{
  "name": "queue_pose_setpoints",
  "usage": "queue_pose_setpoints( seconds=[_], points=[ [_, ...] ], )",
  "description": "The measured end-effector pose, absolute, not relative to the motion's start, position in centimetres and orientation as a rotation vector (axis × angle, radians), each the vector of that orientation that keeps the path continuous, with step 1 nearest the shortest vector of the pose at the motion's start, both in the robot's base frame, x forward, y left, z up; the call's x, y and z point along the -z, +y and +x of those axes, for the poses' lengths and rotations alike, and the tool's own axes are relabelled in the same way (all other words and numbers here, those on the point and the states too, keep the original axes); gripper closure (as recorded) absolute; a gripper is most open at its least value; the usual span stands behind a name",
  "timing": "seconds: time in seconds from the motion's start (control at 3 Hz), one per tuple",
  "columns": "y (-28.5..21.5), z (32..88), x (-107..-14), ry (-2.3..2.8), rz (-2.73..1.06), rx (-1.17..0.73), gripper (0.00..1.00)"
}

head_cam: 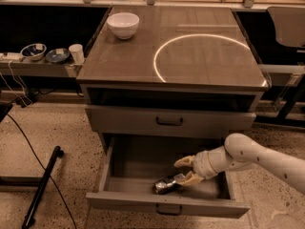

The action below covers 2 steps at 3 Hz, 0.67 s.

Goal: Pick redbull can from middle drawer and place on counter

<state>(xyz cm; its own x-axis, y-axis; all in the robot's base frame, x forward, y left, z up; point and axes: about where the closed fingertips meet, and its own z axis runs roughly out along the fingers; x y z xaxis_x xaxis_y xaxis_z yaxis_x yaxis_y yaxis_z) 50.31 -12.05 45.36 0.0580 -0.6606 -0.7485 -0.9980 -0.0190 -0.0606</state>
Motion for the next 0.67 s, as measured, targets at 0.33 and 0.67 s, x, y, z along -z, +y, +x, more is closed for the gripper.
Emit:
queue_pose_setpoints(
  seconds=[0.33, 0.67],
  points=[
    [-12.1, 50.9, -43.8, 1.671, -1.731, -0.73, 0.55],
    [-11.1, 51.2, -41.1, 1.688, -1.766, -0.731, 0.45]
  ],
)
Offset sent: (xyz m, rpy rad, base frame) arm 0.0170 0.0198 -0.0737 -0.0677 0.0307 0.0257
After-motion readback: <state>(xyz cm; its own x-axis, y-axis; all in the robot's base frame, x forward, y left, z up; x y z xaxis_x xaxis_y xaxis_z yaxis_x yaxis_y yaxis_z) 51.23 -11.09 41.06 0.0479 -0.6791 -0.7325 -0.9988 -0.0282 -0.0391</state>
